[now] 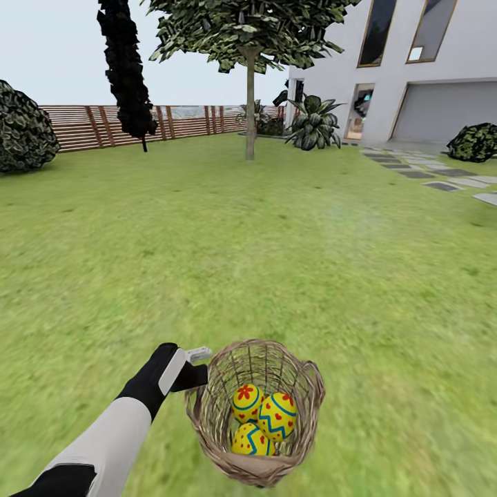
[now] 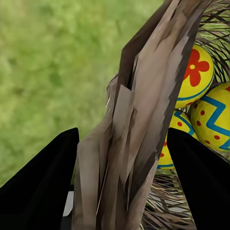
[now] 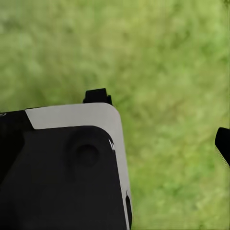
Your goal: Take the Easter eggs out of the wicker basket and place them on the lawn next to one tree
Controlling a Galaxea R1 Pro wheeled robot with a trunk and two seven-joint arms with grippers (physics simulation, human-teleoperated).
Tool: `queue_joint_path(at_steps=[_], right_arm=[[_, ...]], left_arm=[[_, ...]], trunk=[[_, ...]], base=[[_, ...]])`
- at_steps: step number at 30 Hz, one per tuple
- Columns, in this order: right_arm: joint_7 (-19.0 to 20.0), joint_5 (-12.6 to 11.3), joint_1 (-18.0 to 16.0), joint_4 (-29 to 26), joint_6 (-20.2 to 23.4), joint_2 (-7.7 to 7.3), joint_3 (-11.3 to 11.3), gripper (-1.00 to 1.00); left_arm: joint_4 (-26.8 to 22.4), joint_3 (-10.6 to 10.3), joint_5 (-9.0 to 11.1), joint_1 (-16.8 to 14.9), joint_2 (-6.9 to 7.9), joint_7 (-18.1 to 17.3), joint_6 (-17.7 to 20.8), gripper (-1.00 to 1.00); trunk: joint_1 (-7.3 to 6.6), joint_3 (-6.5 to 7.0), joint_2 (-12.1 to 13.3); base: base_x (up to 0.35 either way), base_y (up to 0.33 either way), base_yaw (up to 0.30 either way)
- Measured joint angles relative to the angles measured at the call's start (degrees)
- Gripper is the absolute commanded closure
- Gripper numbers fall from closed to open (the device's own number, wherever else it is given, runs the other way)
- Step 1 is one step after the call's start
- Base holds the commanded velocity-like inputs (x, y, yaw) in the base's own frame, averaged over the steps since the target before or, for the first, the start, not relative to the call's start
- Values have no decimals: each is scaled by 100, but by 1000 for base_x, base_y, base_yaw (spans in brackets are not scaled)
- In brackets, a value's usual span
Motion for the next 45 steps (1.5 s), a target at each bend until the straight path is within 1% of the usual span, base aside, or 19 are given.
queue_joint_path(at_steps=[23, 25, 27, 28, 31, 35, 38, 42, 45], right_arm=[[1, 0, 0, 0, 0, 0, 0, -100], [2, 0, 0, 0, 0, 0, 0, -100], [0, 0, 0, 1, 0, 0, 0, -100], [0, 0, 0, 0, 0, 0, 0, -100], [1, 0, 0, 0, 0, 0, 0, -100], [0, 0, 0, 0, 0, 0, 0, -100], [1, 0, 0, 0, 0, -2, 0, -100], [-1, 0, 0, 0, 0, 0, 0, -100], [2, 0, 0, 0, 0, -2, 0, -100]], left_arm=[[10, 0, 2, 0, 2, 5, -9, 100], [6, 0, 47, -1, 73, 2, -17, 100], [10, -15, -75, 0, 96, 3, 0, 100], [10, -17, -80, 0, 100, 2, 1, 100], [0, -13, 62, 0, 102, -1, -17, 100], [-6, -19, -41, 0, 103, 1, -4, 100], [-13, -22, 31, 0, 103, 0, -12, 100], [-2, -16, -20, 0, 105, 1, -6, 100], [4, -15, 11, 0, 105, 0, -10, 100]], trunk=[[0, 0, 0], [0, 0, 0], [0, 0, 0], [0, 0, 0], [0, 0, 0], [0, 0, 0], [0, 0, 0], [0, 0, 0], [0, 0, 0]], base=[[327, 0, 0], [327, 0, 0], [327, 0, 0], [327, 0, 0], [327, 0, 0], [327, 0, 0], [327, 0, 0], [327, 0, 0], [327, 0, 0]])
